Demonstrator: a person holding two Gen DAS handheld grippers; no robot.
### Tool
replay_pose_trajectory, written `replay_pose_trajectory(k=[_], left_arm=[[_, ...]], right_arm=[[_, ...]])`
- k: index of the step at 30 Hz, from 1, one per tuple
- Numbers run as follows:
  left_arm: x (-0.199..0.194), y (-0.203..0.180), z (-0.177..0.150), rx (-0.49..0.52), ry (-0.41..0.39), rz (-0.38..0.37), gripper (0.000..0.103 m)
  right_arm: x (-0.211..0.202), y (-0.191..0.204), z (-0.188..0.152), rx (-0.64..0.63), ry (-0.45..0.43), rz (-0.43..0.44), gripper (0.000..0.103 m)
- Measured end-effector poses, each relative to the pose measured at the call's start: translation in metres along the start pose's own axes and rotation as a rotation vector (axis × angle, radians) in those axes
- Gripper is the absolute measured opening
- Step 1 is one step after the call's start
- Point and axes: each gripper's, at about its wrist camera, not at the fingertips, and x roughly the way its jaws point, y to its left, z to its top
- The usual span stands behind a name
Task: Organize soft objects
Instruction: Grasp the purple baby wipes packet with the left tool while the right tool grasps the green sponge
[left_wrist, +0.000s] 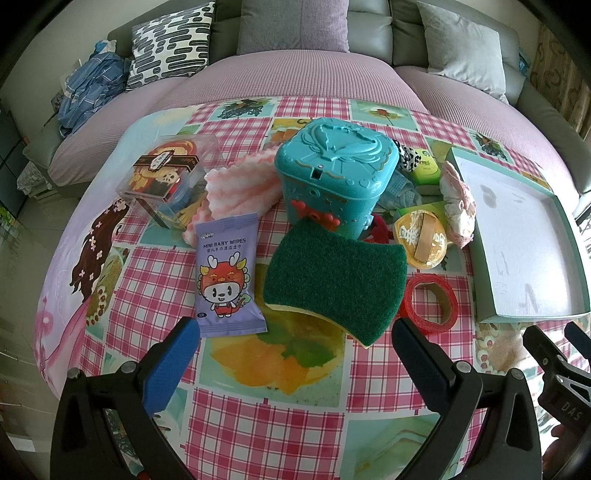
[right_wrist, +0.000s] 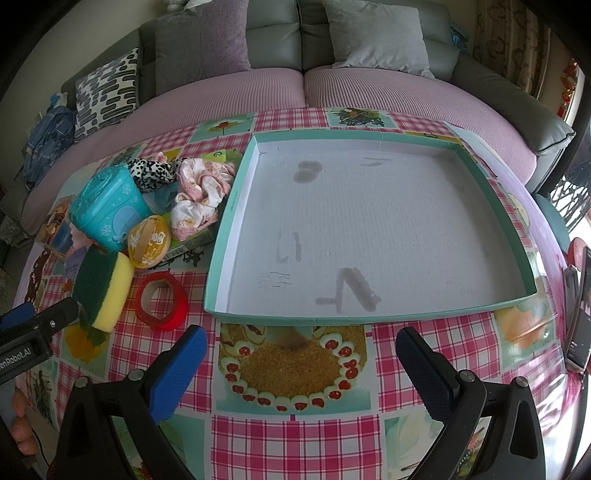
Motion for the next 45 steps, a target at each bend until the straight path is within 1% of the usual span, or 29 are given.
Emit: replay_pose_trajectory(k=[4, 7, 11, 16, 20, 22, 25, 26, 29, 31, 33, 35, 37, 39, 43, 45], left_arm=[[-0.001, 0.004, 0.004, -0.008, -0.001, -0.002, 0.103], [-0.006, 0.012, 0.008, -0.040, -0.015, -0.011, 0.103], [-0.009, 0.029, 0.015, -0.092, -0.029, -0.033, 0.103], [-0.008, 0.056, 0.021, -0.166, -0.064, -0.026, 0.103], [-0.011, 0.083, 0.025, -0.219, -0.104, -0.006, 0.103], [-0.013, 0.095, 0.026, -0.238, -0.132, 0.011, 0.103], [-0.016, 0.109, 0.027, -0.246, -0.163, 0.032, 0.103], [-0.015, 0.111, 0.027, -0.245, -0.162, 0.037, 0.103], [-0.009, 0.118, 0.026, -0.247, -0.135, 0.030, 0.103], [0.000, 0.121, 0.025, -0.252, -0.098, 0.011, 0.103], [0.008, 0.122, 0.023, -0.260, -0.065, 0.003, 0.103], [0.016, 0.121, 0.021, -0.261, -0.039, -0.010, 0.103], [0.024, 0.119, 0.020, -0.256, -0.013, -0.018, 0.103], [0.029, 0.116, 0.019, -0.254, 0.005, -0.027, 0.103], [0.042, 0.112, 0.018, -0.264, 0.041, -0.076, 0.103], [0.047, 0.110, 0.018, -0.265, 0.056, -0.084, 0.103]], right_arm=[[-0.002, 0.003, 0.001, -0.003, -0.012, 0.007, 0.103], [-0.007, 0.011, 0.004, -0.023, -0.034, 0.023, 0.103], [-0.015, 0.027, 0.007, -0.058, -0.069, 0.096, 0.103], [-0.022, 0.050, 0.017, -0.064, -0.107, 0.171, 0.103], [-0.023, 0.064, 0.027, -0.073, -0.109, 0.161, 0.103], [-0.020, 0.069, 0.033, -0.071, -0.098, 0.171, 0.103], [-0.014, 0.078, 0.039, -0.086, -0.081, 0.183, 0.103], [-0.012, 0.084, 0.041, -0.102, -0.077, 0.181, 0.103], [-0.008, 0.105, 0.044, -0.159, -0.072, 0.188, 0.103], [-0.004, 0.120, 0.043, -0.202, -0.065, 0.209, 0.103], [0.003, 0.133, 0.039, -0.241, -0.046, 0.231, 0.103], [0.016, 0.146, 0.032, -0.275, -0.007, 0.246, 0.103], [0.028, 0.153, 0.025, -0.293, 0.028, 0.250, 0.103], [0.036, 0.159, 0.021, -0.306, 0.048, 0.248, 0.103], [0.049, 0.161, 0.016, -0.312, 0.086, 0.257, 0.103], [0.054, 0.162, 0.017, -0.311, 0.093, 0.252, 0.103]])
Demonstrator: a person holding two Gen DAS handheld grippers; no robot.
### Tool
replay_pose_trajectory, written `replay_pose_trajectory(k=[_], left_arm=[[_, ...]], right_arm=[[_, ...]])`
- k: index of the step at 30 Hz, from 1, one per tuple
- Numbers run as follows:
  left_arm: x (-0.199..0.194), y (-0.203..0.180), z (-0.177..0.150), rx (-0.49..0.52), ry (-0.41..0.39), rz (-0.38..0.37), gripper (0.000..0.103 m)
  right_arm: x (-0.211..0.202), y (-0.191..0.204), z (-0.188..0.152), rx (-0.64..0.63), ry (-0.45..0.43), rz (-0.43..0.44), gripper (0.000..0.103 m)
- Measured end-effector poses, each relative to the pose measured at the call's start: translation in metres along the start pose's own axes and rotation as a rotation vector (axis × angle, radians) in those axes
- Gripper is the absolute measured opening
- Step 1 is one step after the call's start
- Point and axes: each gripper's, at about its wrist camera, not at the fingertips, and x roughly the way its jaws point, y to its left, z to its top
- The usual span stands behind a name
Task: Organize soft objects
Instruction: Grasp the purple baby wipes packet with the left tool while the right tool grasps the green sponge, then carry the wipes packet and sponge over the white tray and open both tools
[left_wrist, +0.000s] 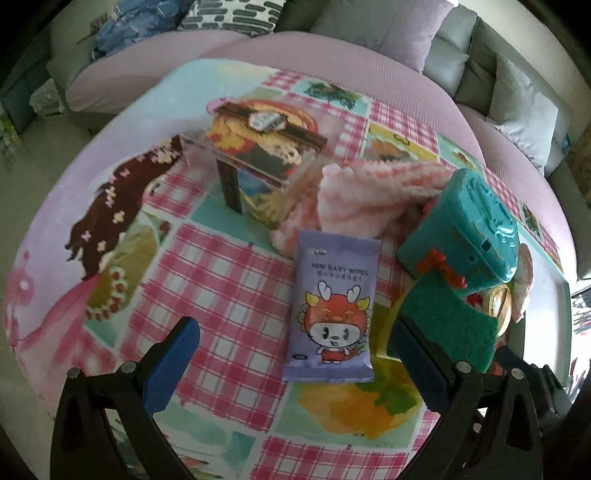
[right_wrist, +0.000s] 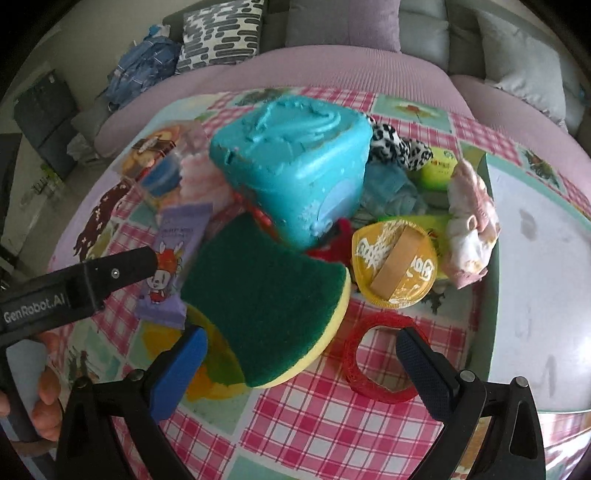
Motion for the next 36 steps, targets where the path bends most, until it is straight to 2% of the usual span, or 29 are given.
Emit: replay_pose_trajectory(k=[12, 16, 18, 22, 23, 26, 30, 31, 36], left_arm=[[0.032, -0.013, 0.008, 0.030, 0.049, 0.027, 0.102], [0.040, -0.014, 0.009, 0.025, 0.066, 0.035, 0.091], [0.040, -0.014, 0.009, 0.023, 0.061, 0.041, 0.089], [0.034, -0.009, 0.005, 0.023, 0.049, 0.036, 0.061], [0.033, -0.009, 0.004, 0.025, 0.046, 0.034, 0.059], [0.030, -0.007, 0.002, 0.024, 0.042, 0.026, 0.054], [0.029, -0.005, 0.002, 0.023, 0.040, 0.017, 0.053], [0.026, -0.003, 0.000, 0.024, 0.041, 0.016, 0.053], [0.024, -0.003, -0.002, 0.022, 0.040, 0.012, 0.052]], right_arm=[[0.014, 0.014, 0.002, -0.047, 0.017, -0.008, 0.103], [0.016, 0.020, 0.002, -0.065, 0.012, -0.023, 0.103], [0.018, 0.024, 0.003, -0.069, 0.011, -0.023, 0.102], [0.018, 0.024, 0.002, -0.076, 0.014, -0.029, 0.094], [0.018, 0.023, 0.002, -0.076, 0.014, -0.029, 0.089], [0.014, 0.020, 0.002, -0.080, 0.013, -0.029, 0.083], [0.014, 0.022, 0.000, -0.091, 0.007, -0.020, 0.080], [0.014, 0.023, 0.000, -0.093, 0.004, -0.018, 0.075], [0.010, 0.020, -0.002, -0.090, -0.001, -0.003, 0.069]])
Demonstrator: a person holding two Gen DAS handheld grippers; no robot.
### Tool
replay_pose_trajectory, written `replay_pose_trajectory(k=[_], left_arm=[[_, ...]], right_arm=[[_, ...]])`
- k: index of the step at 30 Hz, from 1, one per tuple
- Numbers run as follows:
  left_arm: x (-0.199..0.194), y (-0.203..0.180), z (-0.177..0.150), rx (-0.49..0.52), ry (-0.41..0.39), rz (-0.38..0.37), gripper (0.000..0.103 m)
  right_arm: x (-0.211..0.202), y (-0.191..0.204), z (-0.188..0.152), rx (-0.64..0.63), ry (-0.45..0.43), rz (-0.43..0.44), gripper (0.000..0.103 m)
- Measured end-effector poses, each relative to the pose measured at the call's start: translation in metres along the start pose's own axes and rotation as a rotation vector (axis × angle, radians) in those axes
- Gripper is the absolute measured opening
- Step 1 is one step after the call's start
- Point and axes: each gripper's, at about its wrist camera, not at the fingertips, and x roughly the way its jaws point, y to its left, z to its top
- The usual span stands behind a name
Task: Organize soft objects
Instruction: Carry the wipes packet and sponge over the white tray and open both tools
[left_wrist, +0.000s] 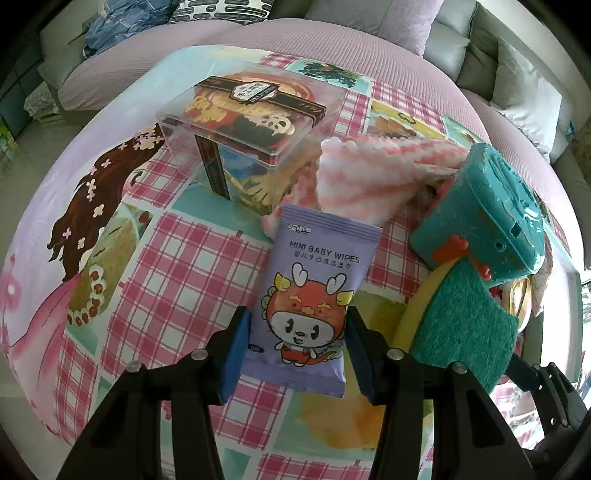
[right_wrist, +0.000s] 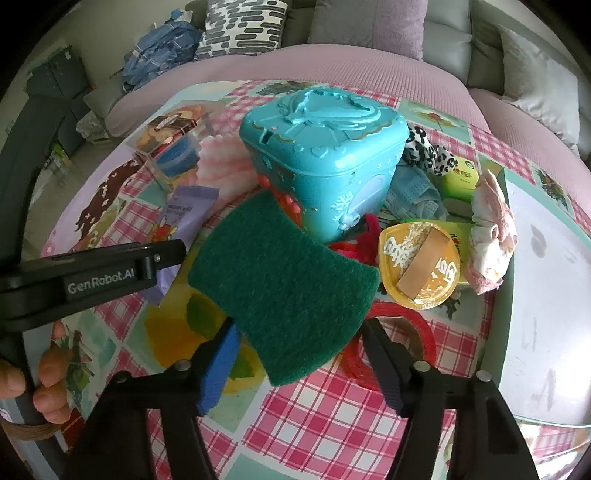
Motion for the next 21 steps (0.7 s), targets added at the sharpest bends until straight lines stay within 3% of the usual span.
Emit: replay_pose_trajectory(k=[5, 21], left_arm=[[-0.004, -0.001, -0.002, -0.004, -0.005, 0.002, 0.052], [-0.042, 0.010, -0.013, -0.014, -0.076, 0.015, 0.052]], right_arm=[[-0.004, -0.004, -0.002, 0.009, -0.005, 0.017, 0.062], [-0.032, -0.007, -0.011, 0.009, -0.046, 0.036, 0.057]])
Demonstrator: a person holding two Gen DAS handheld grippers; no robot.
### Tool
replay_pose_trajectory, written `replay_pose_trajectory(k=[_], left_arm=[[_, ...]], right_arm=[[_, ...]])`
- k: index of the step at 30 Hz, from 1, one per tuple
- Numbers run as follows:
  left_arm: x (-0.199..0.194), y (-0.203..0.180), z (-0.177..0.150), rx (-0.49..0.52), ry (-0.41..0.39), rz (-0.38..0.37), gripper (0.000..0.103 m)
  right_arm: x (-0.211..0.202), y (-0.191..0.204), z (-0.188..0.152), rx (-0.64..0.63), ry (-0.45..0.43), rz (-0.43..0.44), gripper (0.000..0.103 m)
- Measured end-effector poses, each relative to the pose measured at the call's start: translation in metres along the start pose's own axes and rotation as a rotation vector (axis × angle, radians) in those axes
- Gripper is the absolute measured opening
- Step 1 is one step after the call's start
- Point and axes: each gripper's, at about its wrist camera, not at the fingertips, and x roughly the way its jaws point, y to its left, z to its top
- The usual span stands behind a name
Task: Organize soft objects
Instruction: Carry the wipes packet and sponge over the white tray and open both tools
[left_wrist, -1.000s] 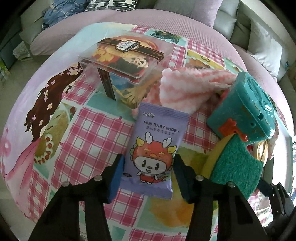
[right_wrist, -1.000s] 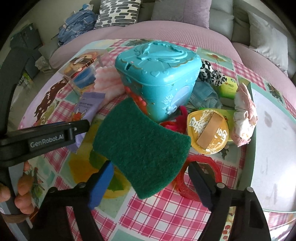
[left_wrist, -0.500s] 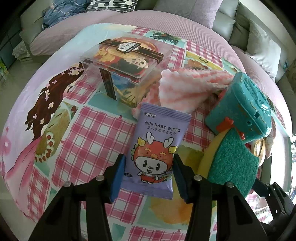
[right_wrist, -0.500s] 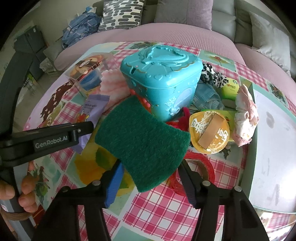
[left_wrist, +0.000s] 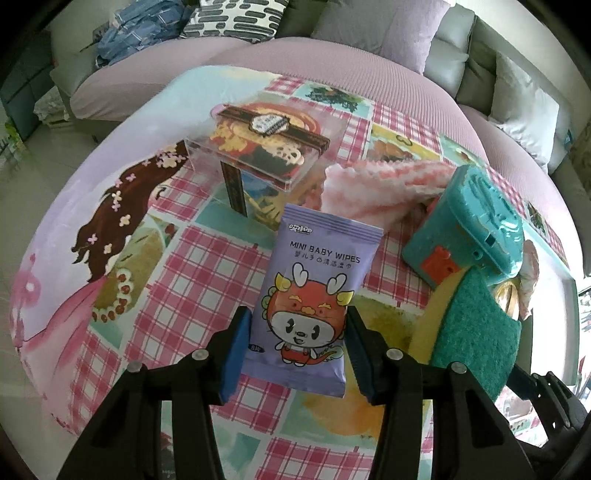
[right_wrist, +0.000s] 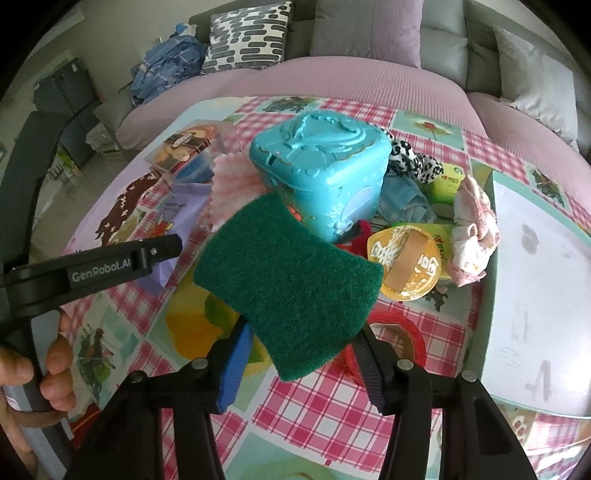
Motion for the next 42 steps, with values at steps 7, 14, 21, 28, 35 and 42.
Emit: replay_pose_trajectory(k=[7, 14, 21, 28, 35, 42], left_arm=[[-0.015, -0.002, 0.001, -0.002, -0.035, 0.007, 0.052], [-0.031, -0.006, 0.003, 0.002, -0.070, 0.017, 0.052], [-0.063, -0.025, 0.010, 0.037, -0.148, 0.008, 0.052], [-0.085, -0.062, 0.023, 0.119, -0.194, -0.016, 0.052], [-0.097, -0.120, 0.034, 0.235, -0.226, -0.064, 0.052], [-0.089, -0.194, 0.038, 0.363, -0.205, -0.142, 0.052]], right_arm=[[-0.012, -0.003, -0.003, 0.004, -0.016, 0.018, 0.056], [-0.035, -0.006, -0.005, 0.003, -0.060, 0.029, 0.056], [-0.078, -0.025, -0.002, 0.046, -0.168, 0.020, 0.056], [-0.100, -0.072, 0.001, 0.166, -0.217, -0.064, 0.056], [-0.123, -0.128, -0.004, 0.297, -0.240, -0.173, 0.056], [-0.134, -0.181, -0.004, 0.426, -0.239, -0.272, 0.056]])
